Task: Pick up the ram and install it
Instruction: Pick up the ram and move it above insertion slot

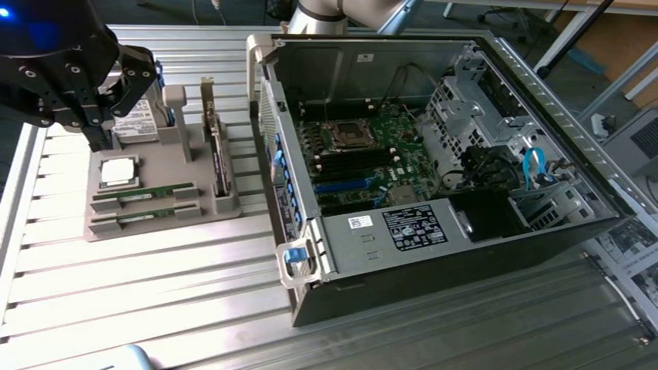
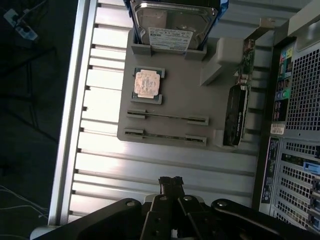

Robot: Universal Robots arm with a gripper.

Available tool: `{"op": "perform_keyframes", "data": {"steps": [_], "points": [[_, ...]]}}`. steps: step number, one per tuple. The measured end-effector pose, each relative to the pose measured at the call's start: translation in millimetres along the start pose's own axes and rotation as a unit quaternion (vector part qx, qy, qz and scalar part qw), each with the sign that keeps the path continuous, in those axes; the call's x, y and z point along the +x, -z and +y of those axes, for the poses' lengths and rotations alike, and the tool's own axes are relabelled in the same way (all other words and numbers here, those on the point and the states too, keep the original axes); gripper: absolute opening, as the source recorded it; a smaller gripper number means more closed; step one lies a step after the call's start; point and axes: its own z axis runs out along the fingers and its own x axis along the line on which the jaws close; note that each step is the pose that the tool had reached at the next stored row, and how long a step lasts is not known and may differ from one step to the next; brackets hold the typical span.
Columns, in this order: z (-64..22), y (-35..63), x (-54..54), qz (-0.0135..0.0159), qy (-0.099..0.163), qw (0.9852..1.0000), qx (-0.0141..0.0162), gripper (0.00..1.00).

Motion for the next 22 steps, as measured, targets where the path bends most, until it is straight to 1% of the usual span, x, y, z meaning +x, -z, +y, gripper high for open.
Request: {"op": "perform_keyframes", "data": {"steps": [12,22], "points": [[0.0,-0.1,0.0,0.0010,0.025,0.9997,-0.0001,0.11],[0.0,0.0,0.0,0.0021,0.050,0.9988,-0.0001,0.11]]}}
